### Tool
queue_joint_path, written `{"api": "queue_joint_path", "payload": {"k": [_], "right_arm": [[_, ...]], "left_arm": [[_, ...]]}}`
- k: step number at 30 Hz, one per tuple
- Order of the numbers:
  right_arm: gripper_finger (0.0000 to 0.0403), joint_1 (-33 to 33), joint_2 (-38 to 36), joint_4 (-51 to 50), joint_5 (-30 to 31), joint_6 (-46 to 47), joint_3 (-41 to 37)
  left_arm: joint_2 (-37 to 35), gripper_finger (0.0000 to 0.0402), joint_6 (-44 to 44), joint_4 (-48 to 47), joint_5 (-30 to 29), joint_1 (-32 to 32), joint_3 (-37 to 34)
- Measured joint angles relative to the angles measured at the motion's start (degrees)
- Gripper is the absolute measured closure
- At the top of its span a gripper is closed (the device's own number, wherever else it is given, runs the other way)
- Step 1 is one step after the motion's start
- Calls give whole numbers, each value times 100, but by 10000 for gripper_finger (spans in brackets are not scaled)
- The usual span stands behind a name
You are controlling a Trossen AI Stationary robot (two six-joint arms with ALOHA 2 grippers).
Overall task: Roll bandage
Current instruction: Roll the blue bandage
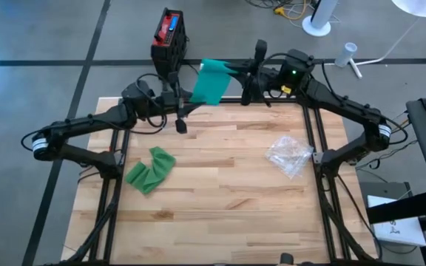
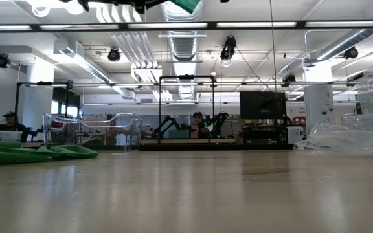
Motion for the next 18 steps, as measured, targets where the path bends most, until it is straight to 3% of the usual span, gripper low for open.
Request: {"api": "queue_joint_path", "payload": {"k": [7, 11, 15, 18], "right_arm": [[379, 138, 12, -3, 47, -479, 0], [379, 135, 4, -119, 47, -624, 0], [379, 133, 4, -378, 25, -873, 0], [379, 136, 5, -587, -95, -1123, -3]], "left_arm": [[-474, 226, 315, -540, -278, 3, 2], [-840, 186, 607, -777, -828, 1, 2], [-1138, 157, 616, -745, -838, -4, 83], [-1119, 146, 449, -732, -478, -10, 234]]}}
